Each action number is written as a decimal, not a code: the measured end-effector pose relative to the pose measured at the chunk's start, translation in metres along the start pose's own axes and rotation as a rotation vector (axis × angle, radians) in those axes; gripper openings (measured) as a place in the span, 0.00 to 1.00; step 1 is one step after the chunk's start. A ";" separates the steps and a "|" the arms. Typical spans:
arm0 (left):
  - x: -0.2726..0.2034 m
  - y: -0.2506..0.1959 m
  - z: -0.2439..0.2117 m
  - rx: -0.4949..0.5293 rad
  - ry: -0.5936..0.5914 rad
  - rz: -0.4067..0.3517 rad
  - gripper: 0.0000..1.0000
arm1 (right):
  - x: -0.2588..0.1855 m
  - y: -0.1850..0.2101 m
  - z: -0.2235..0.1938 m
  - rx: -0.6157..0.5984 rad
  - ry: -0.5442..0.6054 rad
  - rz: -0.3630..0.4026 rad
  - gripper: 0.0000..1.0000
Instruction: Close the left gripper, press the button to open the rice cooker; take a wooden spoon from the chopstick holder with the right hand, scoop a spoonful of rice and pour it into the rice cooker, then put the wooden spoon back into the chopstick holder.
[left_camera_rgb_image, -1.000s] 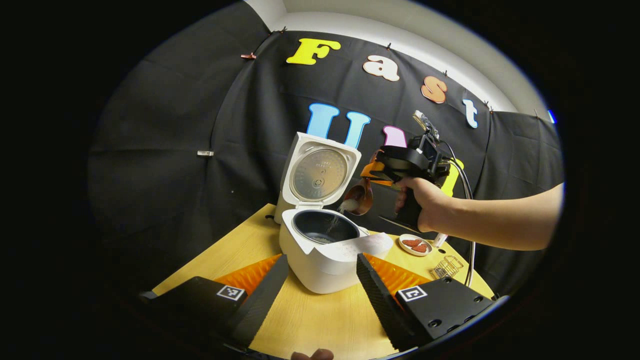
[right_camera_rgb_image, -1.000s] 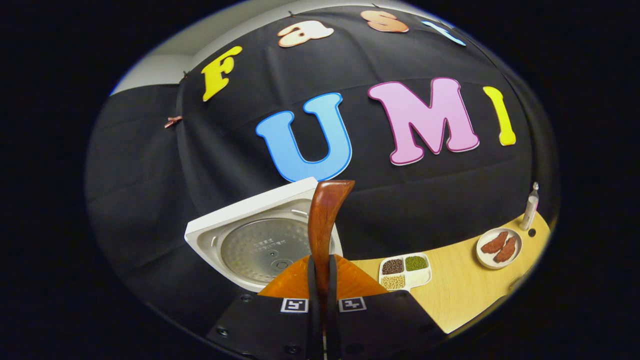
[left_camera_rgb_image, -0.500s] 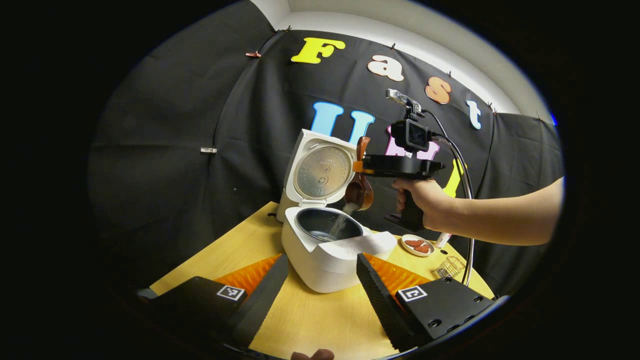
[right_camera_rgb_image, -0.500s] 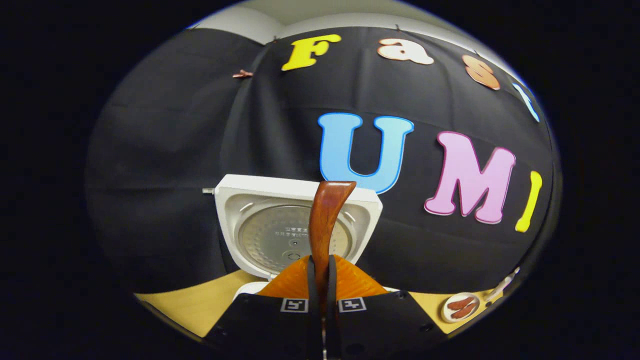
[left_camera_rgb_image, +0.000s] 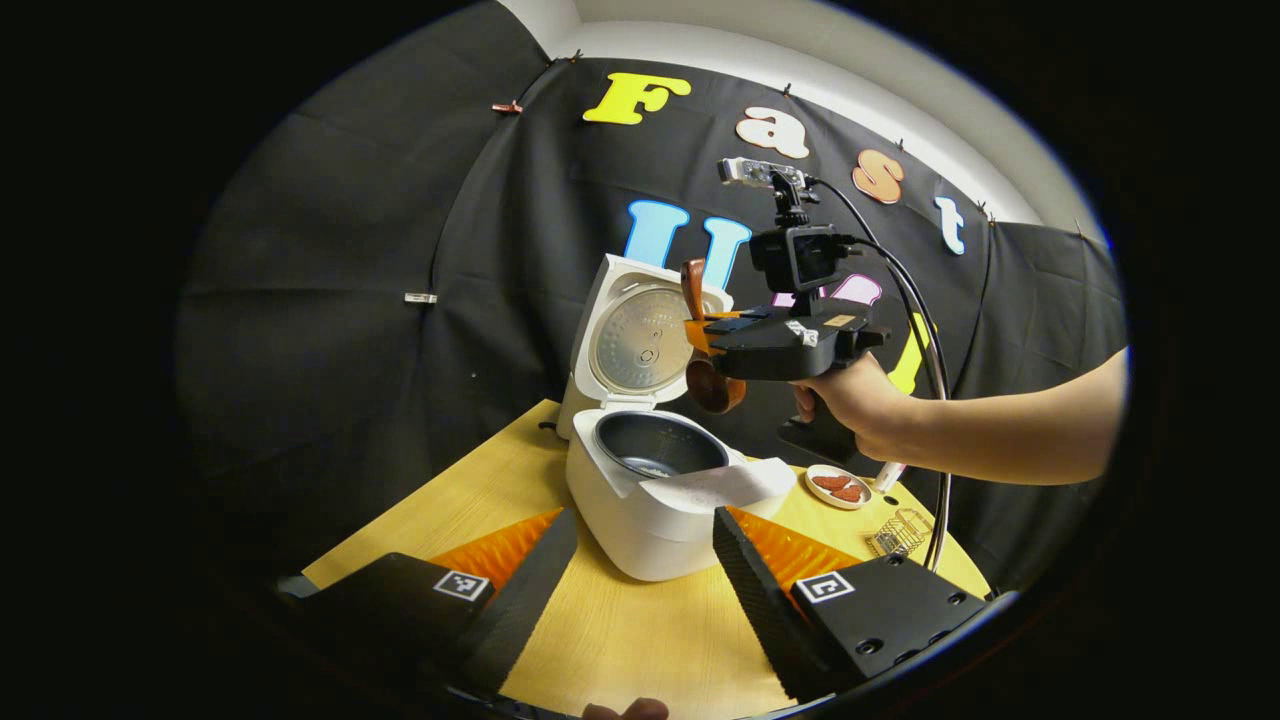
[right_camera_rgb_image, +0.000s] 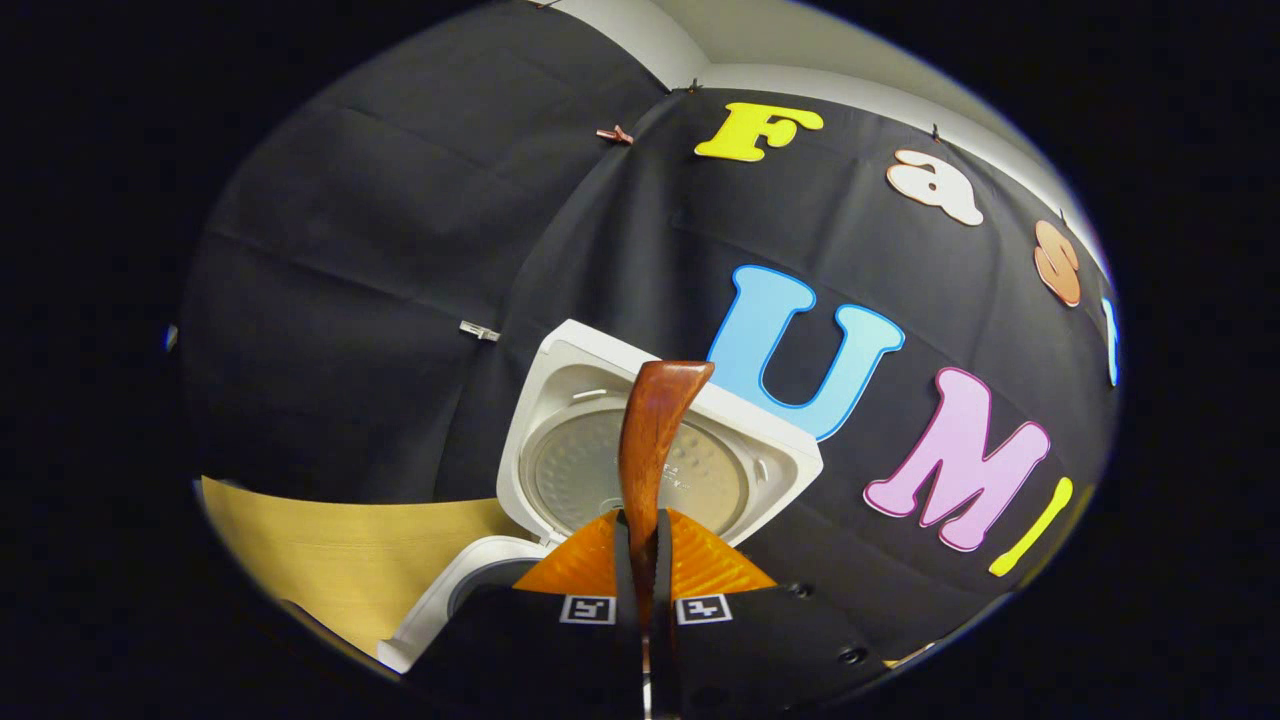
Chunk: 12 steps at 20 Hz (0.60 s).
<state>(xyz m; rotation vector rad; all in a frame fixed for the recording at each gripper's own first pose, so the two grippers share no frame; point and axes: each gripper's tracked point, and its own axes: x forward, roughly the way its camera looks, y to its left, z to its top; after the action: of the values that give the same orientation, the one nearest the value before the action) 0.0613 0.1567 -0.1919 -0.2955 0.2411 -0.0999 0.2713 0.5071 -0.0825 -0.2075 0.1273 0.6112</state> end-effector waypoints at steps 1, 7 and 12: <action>-0.001 -0.001 0.000 0.002 0.000 0.001 0.95 | 0.001 -0.002 -0.001 0.071 0.003 -0.005 0.07; -0.003 -0.003 -0.002 0.003 0.003 -0.002 0.95 | -0.008 -0.034 -0.020 0.574 0.047 -0.069 0.07; -0.001 -0.011 -0.004 0.024 0.003 -0.029 0.95 | -0.043 -0.075 -0.009 0.907 -0.013 -0.129 0.07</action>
<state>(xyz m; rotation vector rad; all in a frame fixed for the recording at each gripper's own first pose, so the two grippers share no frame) 0.0586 0.1450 -0.1924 -0.2749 0.2389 -0.1314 0.2799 0.4211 -0.0714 0.6611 0.3606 0.3781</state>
